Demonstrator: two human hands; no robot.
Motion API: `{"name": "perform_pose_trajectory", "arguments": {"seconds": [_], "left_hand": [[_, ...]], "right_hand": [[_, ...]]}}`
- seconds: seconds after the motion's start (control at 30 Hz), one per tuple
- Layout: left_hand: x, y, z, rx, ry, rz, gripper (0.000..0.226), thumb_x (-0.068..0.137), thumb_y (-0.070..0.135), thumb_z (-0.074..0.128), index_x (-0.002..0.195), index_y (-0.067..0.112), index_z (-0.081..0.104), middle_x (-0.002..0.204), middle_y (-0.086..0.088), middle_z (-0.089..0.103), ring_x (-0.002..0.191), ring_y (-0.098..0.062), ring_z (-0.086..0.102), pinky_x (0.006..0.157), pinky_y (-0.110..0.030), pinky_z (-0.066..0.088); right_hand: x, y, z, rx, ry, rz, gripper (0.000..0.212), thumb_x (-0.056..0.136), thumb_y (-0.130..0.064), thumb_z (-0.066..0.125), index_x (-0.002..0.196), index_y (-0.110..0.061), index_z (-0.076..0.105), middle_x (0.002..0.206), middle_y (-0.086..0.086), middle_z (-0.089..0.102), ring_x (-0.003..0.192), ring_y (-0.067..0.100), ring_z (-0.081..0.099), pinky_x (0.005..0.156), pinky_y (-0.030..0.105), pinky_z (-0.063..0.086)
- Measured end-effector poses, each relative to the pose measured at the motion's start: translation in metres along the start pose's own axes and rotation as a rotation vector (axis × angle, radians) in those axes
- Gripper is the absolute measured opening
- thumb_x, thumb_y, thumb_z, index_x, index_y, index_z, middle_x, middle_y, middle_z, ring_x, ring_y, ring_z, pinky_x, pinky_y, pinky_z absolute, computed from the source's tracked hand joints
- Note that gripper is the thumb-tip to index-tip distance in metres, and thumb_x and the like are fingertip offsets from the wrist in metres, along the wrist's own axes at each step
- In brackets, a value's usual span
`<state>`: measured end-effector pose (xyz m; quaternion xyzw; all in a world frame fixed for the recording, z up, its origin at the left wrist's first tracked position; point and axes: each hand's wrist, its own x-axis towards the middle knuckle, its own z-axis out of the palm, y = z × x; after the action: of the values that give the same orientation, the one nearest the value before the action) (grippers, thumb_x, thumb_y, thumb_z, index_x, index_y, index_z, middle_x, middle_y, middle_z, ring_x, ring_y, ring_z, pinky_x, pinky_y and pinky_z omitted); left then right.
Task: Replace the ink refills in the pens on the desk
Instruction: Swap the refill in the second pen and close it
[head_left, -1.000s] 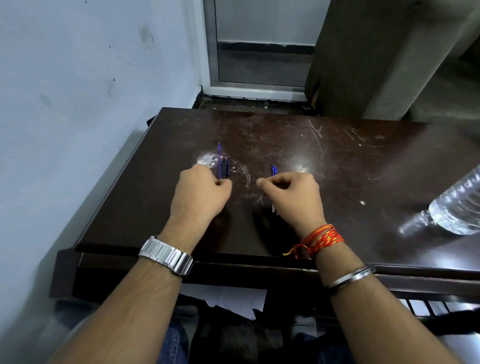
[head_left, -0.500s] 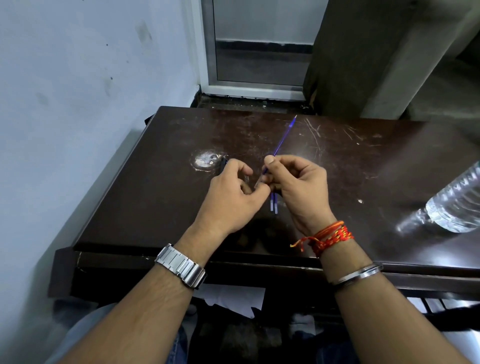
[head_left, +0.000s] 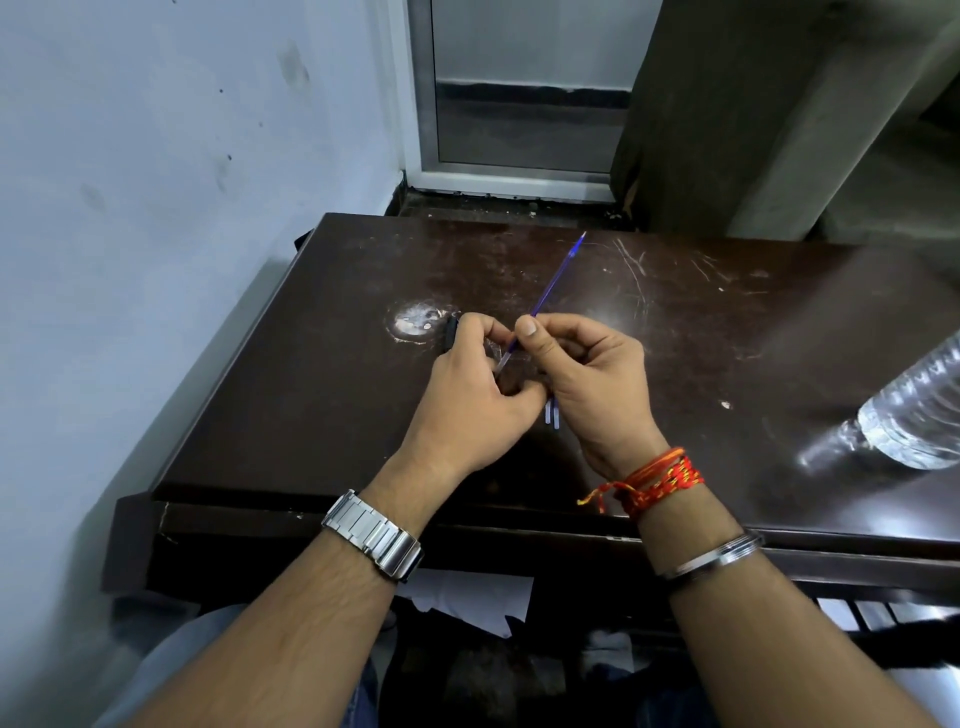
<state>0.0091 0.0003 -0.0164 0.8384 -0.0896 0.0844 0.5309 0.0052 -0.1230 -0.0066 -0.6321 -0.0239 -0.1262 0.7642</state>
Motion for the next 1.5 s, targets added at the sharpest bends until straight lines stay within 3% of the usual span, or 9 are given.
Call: {"name": "perform_pose_trajectory", "arguments": {"seconds": [0.1,0.5,0.7,0.87,0.97,1.07,1.17,1.33,1.5], "left_hand": [[0.001,-0.001,0.000,0.003,-0.016,-0.006,0.039,0.070,0.031,0.070,0.100,0.027,0.047,0.060,0.002,0.068,0.051,-0.007,0.060,0.051,-0.017,0.045],[0.001,-0.001,0.002,0.013,-0.032,0.032,0.033,0.073,0.031,0.069,0.098,0.027,0.048,0.061,0.007,0.062,0.051,0.001,0.058,0.048,-0.010,0.038],[0.000,-0.002,0.003,0.000,0.009,0.073,0.033,0.069,0.019,0.066,0.095,0.025,0.047,0.059,0.013,0.060,0.056,0.004,0.058,0.052,-0.007,0.039],[0.002,-0.001,0.003,-0.034,0.124,0.111,0.034,0.075,0.018,0.071,0.097,0.030,0.048,0.049,0.011,0.055,0.048,-0.004,0.054,0.055,-0.008,0.040],[0.002,-0.002,0.002,-0.046,0.148,0.102,0.031,0.077,0.019,0.069,0.098,0.028,0.048,0.050,0.009,0.054,0.049,-0.005,0.053,0.057,-0.008,0.041],[0.002,-0.005,0.002,-0.028,0.103,0.033,0.031,0.078,0.017,0.067,0.095,0.028,0.043,0.050,0.012,0.052,0.050,-0.002,0.051,0.055,-0.006,0.040],[0.003,-0.006,0.002,-0.019,0.046,-0.015,0.031,0.083,0.017,0.064,0.088,0.032,0.036,0.060,0.011,0.051,0.053,0.004,0.051,0.053,-0.005,0.039],[0.004,-0.005,0.002,-0.039,-0.011,-0.051,0.020,0.091,0.017,0.050,0.085,0.027,0.034,0.057,0.010,0.053,0.047,0.006,0.050,0.048,-0.008,0.037],[0.005,-0.007,0.001,-0.023,-0.028,-0.088,0.017,0.093,0.019,0.049,0.086,0.026,0.036,0.067,0.006,0.051,0.047,0.004,0.049,0.045,-0.010,0.036]], "right_hand": [[0.002,-0.002,-0.003,0.011,0.043,-0.049,0.010,0.087,-0.010,0.070,0.086,-0.001,0.072,0.070,-0.002,0.075,0.054,-0.002,0.061,0.055,0.012,0.047],[-0.001,-0.003,0.001,0.025,-0.015,-0.013,0.005,0.086,-0.009,0.071,0.082,-0.006,0.073,0.071,0.000,0.075,0.061,0.003,0.066,0.058,0.016,0.050],[-0.004,-0.004,0.002,-0.088,-0.160,0.026,0.016,0.085,-0.013,0.074,0.085,0.003,0.073,0.064,0.002,0.069,0.057,0.008,0.059,0.055,0.017,0.047],[0.006,-0.014,-0.011,-0.110,0.042,0.137,0.038,0.095,-0.037,0.056,0.081,-0.007,0.076,0.073,0.007,0.072,0.049,-0.001,0.054,0.046,0.013,0.039],[0.013,-0.013,-0.027,-0.282,0.146,0.201,0.035,0.097,-0.029,0.053,0.075,-0.013,0.073,0.073,0.004,0.071,0.046,-0.001,0.053,0.052,0.019,0.041],[0.017,-0.010,-0.043,-0.704,0.221,0.272,0.030,0.091,-0.028,0.054,0.070,-0.015,0.072,0.074,0.004,0.073,0.056,0.013,0.059,0.061,0.033,0.049],[0.017,-0.009,-0.052,-0.983,0.218,0.293,0.021,0.083,-0.024,0.060,0.071,-0.011,0.071,0.070,0.005,0.068,0.070,0.021,0.062,0.064,0.025,0.044],[0.014,-0.004,-0.051,-1.149,0.170,0.340,0.020,0.081,-0.024,0.064,0.089,-0.006,0.067,0.095,0.016,0.067,0.089,0.032,0.063,0.078,0.035,0.054],[0.016,-0.005,-0.050,-1.163,0.168,0.351,0.018,0.086,-0.020,0.059,0.093,-0.006,0.067,0.101,0.019,0.066,0.088,0.032,0.061,0.079,0.033,0.052]]}}
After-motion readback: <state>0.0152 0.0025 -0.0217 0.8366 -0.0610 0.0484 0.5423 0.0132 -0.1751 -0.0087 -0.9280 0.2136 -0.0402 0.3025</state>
